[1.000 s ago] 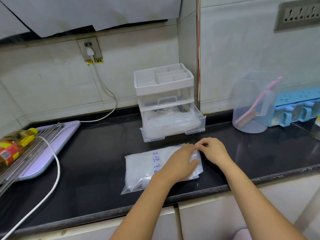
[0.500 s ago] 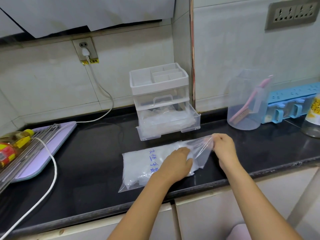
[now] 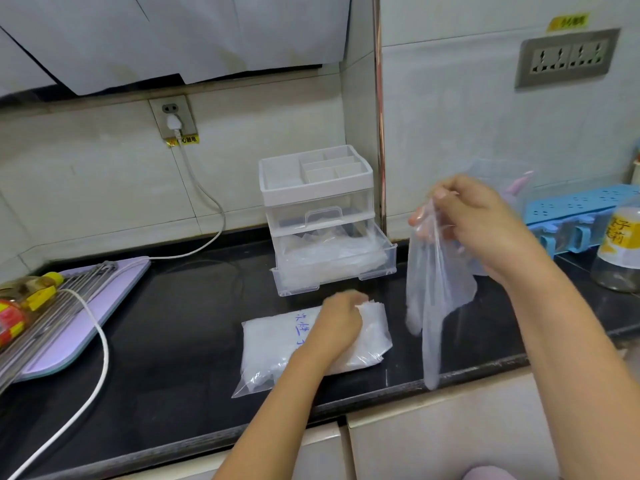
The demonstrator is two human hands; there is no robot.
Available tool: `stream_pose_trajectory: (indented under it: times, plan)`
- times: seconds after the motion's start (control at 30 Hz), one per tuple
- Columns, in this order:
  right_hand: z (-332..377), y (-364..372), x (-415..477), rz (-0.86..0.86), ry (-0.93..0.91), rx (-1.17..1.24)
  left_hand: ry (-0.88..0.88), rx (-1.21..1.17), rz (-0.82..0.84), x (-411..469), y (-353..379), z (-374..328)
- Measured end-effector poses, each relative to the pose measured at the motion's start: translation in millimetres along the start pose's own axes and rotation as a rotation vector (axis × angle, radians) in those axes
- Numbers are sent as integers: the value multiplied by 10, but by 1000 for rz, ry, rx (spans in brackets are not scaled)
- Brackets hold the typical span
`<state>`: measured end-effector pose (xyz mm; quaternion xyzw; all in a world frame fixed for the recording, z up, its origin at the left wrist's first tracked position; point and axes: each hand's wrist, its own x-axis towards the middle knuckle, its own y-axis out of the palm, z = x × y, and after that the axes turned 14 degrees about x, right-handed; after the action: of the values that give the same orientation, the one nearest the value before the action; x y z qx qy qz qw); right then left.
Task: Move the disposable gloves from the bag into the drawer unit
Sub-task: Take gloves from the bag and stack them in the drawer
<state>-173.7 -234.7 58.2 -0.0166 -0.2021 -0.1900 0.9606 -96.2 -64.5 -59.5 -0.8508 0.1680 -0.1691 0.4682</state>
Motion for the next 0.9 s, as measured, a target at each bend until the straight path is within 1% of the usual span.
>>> stream_pose_trajectory:
  times: [0.07, 0.1, 0.17, 0.2, 0.27, 0.33, 0.37, 0.47, 0.57, 0.63, 0.73, 0.83, 0.9]
  plan:
    - [124, 83, 6, 182, -69, -120, -56, -266, -168, 12, -188, -83]
    - [156, 111, 19, 263, -122, -198, -50, -426, -202, -9, -304, -161]
    - [199, 183, 35, 425, -184, -324, 45, -674, -160, -69, -511, -311]
    - [216, 220, 39, 498, -190, -348, 132, -727, -103, -98, -586, -367]
    - [239, 279, 28, 590, -183, -339, 277, -750, 14, -175, -674, -451]
    - [266, 310, 13, 617, -177, -305, 313, -733, 127, -243, -709, -486]
    - [272, 318, 16, 610, -184, -296, 319, -712, 153, -265, -719, -491]
    - [320, 317, 34, 594, -210, -265, 307, -693, 147, -323, -745, -489]
    - [360, 242, 79, 578, -145, -242, 326, -655, 176, -336, -805, -399]
    - [383, 169, 113, 579, -121, -303, 336, -573, 241, -325, -873, -316]
    - [383, 80, 190, 605, -79, -404, 299, -491, 302, -295, -949, -202]
    - [341, 36, 312, 606, -17, -428, 282, -522, 318, -258, -988, -106]
    - [275, 22, 411, 613, 31, -418, 227, -574, 308, -210, -995, -49]
